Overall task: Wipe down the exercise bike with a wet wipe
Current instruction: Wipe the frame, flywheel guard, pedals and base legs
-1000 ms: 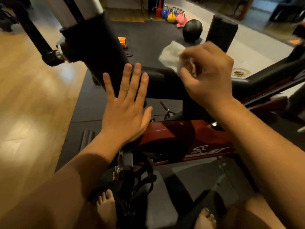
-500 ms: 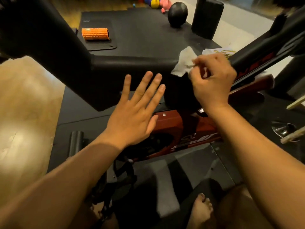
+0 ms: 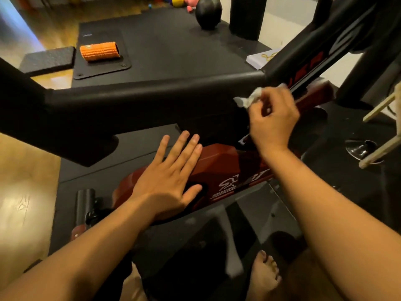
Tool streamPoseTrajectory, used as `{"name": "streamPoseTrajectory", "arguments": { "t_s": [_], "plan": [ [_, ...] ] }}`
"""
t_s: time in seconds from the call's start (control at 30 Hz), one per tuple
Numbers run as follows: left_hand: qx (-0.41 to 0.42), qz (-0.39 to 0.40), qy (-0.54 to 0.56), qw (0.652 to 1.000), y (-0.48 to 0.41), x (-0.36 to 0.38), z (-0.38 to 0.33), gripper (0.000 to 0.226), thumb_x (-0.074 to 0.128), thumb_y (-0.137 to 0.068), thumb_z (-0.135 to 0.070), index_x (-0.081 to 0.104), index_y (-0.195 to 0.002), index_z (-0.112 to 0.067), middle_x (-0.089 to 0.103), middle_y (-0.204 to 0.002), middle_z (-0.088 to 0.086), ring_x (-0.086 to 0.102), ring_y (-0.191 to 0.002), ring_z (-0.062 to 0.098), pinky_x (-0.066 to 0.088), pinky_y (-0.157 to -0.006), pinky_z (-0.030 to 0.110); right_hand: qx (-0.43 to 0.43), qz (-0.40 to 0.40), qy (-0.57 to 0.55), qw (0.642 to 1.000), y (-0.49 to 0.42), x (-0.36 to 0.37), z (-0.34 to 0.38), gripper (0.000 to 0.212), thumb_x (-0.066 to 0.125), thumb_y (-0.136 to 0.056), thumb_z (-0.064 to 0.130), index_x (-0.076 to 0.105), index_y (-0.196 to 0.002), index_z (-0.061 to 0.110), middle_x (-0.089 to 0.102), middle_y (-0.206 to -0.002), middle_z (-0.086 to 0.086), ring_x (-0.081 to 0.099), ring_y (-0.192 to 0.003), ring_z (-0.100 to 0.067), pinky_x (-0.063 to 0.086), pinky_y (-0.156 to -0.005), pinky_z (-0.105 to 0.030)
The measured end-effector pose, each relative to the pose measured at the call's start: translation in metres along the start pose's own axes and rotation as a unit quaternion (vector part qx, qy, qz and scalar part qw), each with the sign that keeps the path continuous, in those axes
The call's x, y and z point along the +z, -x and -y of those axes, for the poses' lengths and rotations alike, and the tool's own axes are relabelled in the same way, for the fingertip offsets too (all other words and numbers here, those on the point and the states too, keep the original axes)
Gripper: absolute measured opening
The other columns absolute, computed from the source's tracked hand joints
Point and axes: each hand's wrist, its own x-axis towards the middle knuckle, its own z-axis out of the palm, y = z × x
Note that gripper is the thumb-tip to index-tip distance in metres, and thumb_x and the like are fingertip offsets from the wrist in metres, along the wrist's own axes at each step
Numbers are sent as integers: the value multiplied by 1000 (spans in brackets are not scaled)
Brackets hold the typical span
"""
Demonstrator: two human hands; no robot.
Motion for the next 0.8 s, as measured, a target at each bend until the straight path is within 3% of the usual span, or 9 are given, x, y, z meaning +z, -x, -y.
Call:
{"name": "streamPoseTrajectory", "arguments": {
  "t_s": [0.1, 0.17, 0.33, 0.4, 0.47, 0.57, 0.63, 0.7, 0.8],
  "plan": [
    [1, 5, 0, 1000, 0, 1, 0, 85, 30, -94, -63, 13, -154, -6, 9, -163, 15, -1, -152, 32, 6, -121, 56, -15, 175, -17, 984, 62, 9, -10, 10, 67, -76, -2, 69, -83, 4, 61, -83, -10, 54, -77, -14, 42, -75, -16],
    [9, 2, -9, 1000, 0, 3, 1, 86, 32, -93, -63, 14, -154, -6, 11, -163, 15, 1, -152, 33, 6, -120, 57, -10, 213, -30, 977, 65, 7, -18, 9, 68, -75, -2, 69, -81, 4, 61, -82, -10, 52, -74, -9, 39, -73, -8],
    [12, 28, -23, 999, 0, 1, 1, 87, 39, -91, -63, 18, -154, -6, 11, -163, 17, 1, -152, 34, 5, -120, 57, 123, -22, 15, 992, -16, -11, -44, 5, 60, -79, 8, 65, -78, 10, 58, -81, -3, 53, -73, -15, 41, -72, -23],
    [25, 36, -27, 999, -2, -1, 0, 87, 40, -91, -62, 19, -154, -7, 12, -163, 17, 2, -152, 34, 5, -120, 58, 123, -17, 4, 992, -9, -9, -43, 5, 60, -79, 7, 64, -77, 10, 58, -81, -2, 54, -73, -16, 41, -71, -23],
    [54, 39, -23, 998, -6, -3, -1, 85, 39, -91, -59, 18, -155, -8, 12, -163, 17, 3, -152, 33, 6, -120, 58, 77, 58, -5, 995, 23, -2, -37, 4, 63, -77, 4, 64, -77, 8, 60, -78, -7, 56, -73, -19, 42, -71, -24],
    [119, 29, -10, 992, -24, -8, -13, 80, 37, -91, -55, 20, -156, -11, 14, -163, 14, 6, -152, 31, 6, -120, 56, 42, 163, -20, 985, 51, 0, -41, 5, 69, -74, 4, 65, -75, 7, 59, -75, -7, 52, -69, -12, 35, -68, -8],
    [150, 23, 6, 988, -42, -12, -28, 79, 35, -90, -54, 20, -156, -14, 14, -163, 12, 6, -152, 30, 6, -119, 54, 48, 136, -11, 990, 28, -6, -58, 6, 69, -72, 2, 67, -74, 8, 60, -74, -7, 52, -68, -13, 32, -68, -5],
    [184, 21, 0, 983, -62, -12, -39, 77, 33, -91, -54, 17, -156, -15, 11, -163, 11, 3, -152, 30, 2, -119, 53, 90, 38, 15, 995, -9, -16, -78, 10, 64, -71, 3, 69, -77, 8, 63, -76, -11, 56, -71, -19, 30, -69, -2],
    [226, 24, -35, 973, -94, -5, -44, 78, 32, -96, -54, 0, -156, -16, -7, -163, 12, -18, -148, 29, -14, -118, 53, 188, -28, 76, 979, -66, -27, -107, 20, 56, -78, 13, 72, -89, 11, 68, -86, -13, 61, -84, -27, 32, -70, -8]
  ]
}}
